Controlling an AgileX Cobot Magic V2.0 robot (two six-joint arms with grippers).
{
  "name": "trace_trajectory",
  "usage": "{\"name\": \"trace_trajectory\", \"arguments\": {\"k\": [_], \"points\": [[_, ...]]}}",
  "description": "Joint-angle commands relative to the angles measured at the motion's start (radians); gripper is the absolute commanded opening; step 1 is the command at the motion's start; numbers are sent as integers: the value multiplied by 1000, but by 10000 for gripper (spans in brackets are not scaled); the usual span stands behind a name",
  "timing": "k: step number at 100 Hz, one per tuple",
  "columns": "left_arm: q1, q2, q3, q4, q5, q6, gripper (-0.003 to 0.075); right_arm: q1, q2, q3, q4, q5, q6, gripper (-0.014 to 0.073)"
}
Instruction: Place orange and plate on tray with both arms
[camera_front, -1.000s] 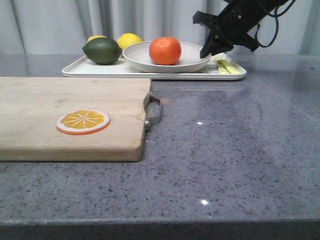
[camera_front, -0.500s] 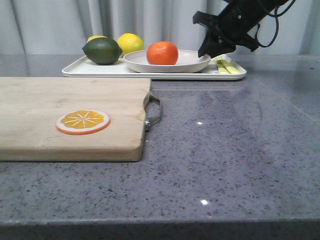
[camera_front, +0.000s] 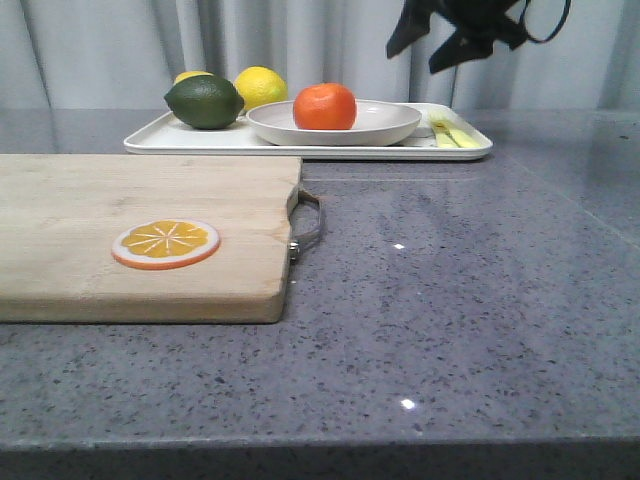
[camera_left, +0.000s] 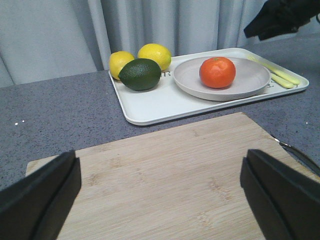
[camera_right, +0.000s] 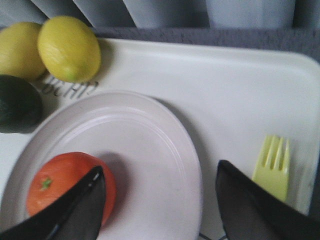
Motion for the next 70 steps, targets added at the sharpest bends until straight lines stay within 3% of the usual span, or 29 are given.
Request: {"name": "trace_trajectory", "arguments": {"k": [1,27,70], "points": [[3,1,-28,-19,-35,-8,617,-3,-142,-34,29,-23,-79,488],[3,1,-28,-63,-40,-8,617,-3,-321,-32,30,110,-214,486],[3,1,-28,-66,-119,-8,617,-3,-542,16,-8,199,-237,484]]}}
